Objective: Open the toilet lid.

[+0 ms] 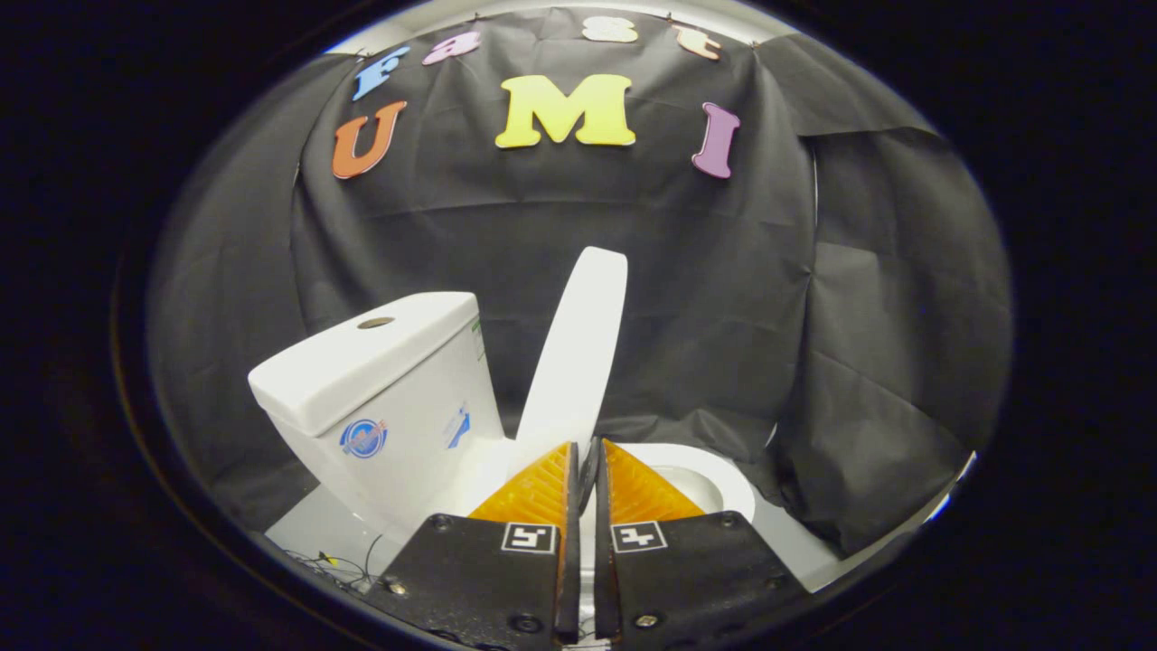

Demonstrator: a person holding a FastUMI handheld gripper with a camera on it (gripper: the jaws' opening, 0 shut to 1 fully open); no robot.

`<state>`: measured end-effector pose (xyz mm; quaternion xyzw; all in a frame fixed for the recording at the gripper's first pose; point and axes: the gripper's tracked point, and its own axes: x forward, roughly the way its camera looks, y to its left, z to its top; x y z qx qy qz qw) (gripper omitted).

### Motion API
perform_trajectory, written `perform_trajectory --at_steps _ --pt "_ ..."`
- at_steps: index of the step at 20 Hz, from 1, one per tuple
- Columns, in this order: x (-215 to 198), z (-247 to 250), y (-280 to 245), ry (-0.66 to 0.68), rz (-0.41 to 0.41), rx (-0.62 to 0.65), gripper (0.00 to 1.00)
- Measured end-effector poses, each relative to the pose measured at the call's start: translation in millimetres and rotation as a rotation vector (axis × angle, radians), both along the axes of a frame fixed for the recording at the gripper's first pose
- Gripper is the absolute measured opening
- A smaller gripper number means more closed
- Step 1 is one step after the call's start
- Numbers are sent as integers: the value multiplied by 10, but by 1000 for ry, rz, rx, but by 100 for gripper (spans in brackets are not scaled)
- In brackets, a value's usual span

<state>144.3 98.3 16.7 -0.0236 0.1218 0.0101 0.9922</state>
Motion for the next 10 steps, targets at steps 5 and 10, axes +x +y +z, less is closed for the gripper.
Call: perform_trajectory --at_steps 5,10 --pt "-29 34 64 1 2 -25 10" --pt "-7 61 329 -9 17 -62 10"
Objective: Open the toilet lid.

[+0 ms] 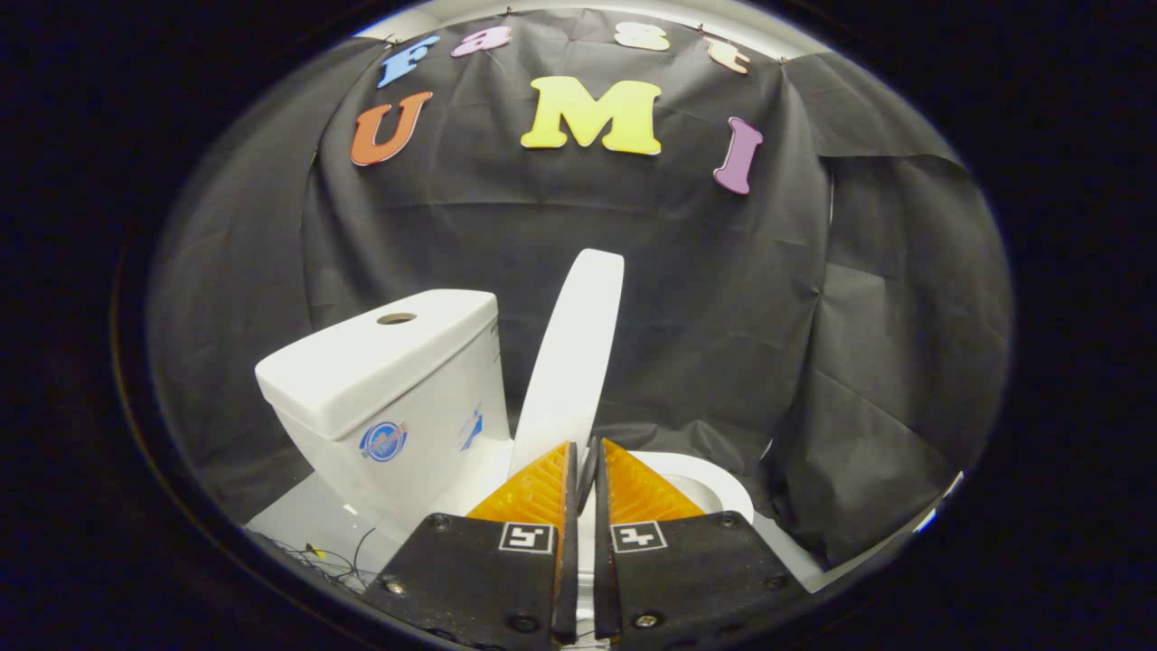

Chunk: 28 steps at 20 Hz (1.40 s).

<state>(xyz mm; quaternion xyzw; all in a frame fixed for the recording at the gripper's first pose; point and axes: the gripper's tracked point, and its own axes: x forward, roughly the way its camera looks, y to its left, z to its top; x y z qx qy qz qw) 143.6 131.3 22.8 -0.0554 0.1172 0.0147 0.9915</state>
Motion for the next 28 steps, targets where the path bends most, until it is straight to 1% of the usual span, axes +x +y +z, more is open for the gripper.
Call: perform_trajectory --at_steps 4,17,21,26,28 --pt "-10 24 177 -11 20 -39 11" --pt "-7 -42 920 -21 140 -144 12" --pt "-11 -53 1028 -32 139 -189 12" --pt "-16 -43 1023 -37 132 -226 12" --pt "-16 -36 1033 -37 156 -241 15"
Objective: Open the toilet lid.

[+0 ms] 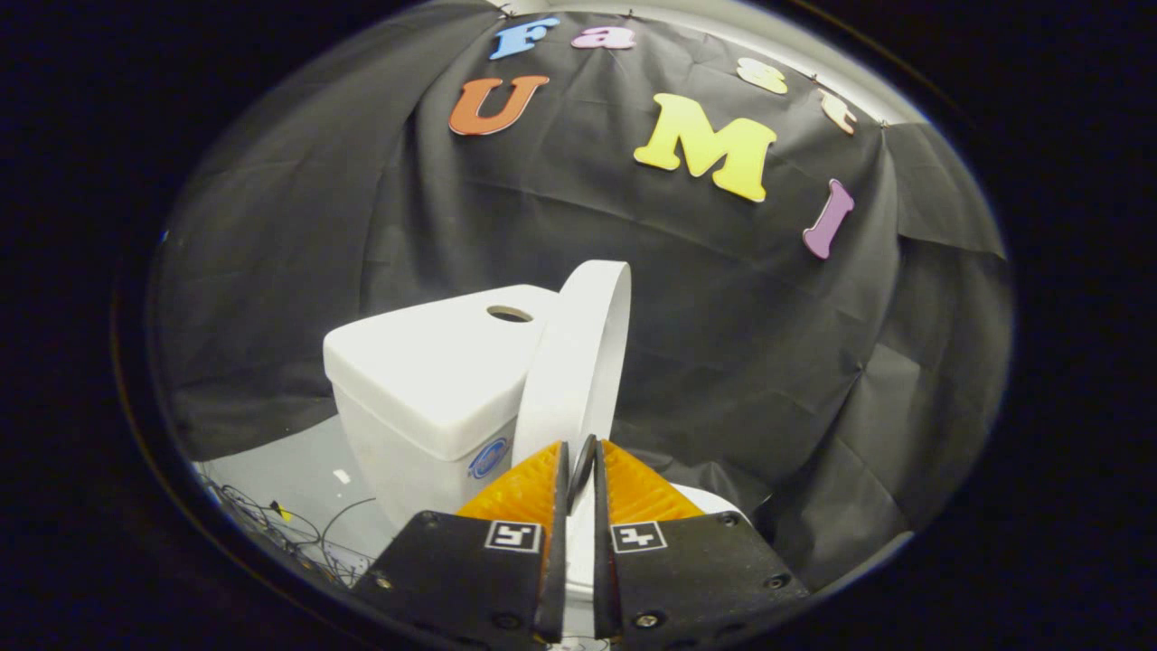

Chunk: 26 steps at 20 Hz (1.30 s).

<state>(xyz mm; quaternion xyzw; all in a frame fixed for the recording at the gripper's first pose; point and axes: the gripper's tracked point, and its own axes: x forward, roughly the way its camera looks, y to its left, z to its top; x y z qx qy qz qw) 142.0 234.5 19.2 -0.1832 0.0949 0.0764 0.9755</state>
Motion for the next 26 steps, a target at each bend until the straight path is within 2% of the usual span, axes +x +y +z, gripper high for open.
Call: perform_trajectory --at_steps 2,5,8,12,16,20,26 --pt "-46 91 74 -40 70 17 29" --pt "-222 477 -85 -197 74 28 77" --pt "-390 742 -248 -305 74 50 100" --pt "-545 832 -659 -292 61 163 100" --pt "-663 906 -1289 -286 8 296 100" --pt "-778 1005 -1994 -339 -53 415 100" --pt "-1009 612 -2803 -346 -144 425 100"
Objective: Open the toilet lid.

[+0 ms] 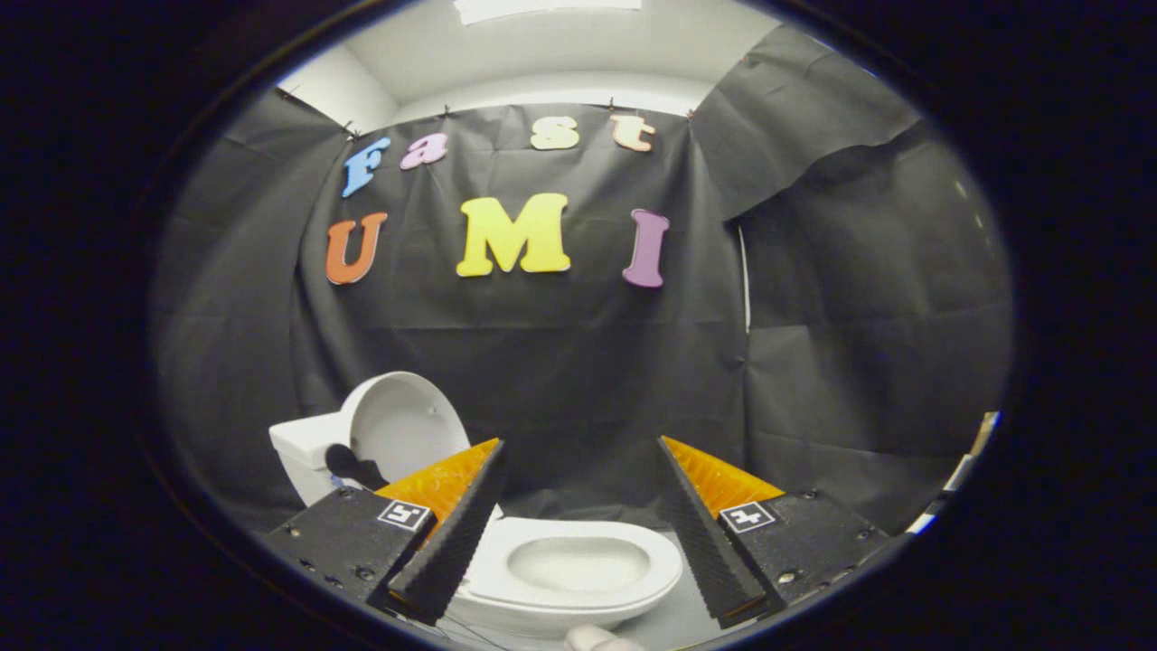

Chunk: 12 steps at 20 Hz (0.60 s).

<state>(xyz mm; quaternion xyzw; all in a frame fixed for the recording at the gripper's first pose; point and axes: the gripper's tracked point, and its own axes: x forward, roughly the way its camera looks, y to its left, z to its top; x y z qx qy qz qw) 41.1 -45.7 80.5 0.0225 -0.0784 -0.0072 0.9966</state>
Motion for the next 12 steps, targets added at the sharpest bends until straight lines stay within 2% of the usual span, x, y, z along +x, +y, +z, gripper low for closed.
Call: perform_trajectory --at_steps 7,12 --pt "-220 -744 -409 64 -41 0 100" --pt "-223 -1091 -450 124 -40 10 100"
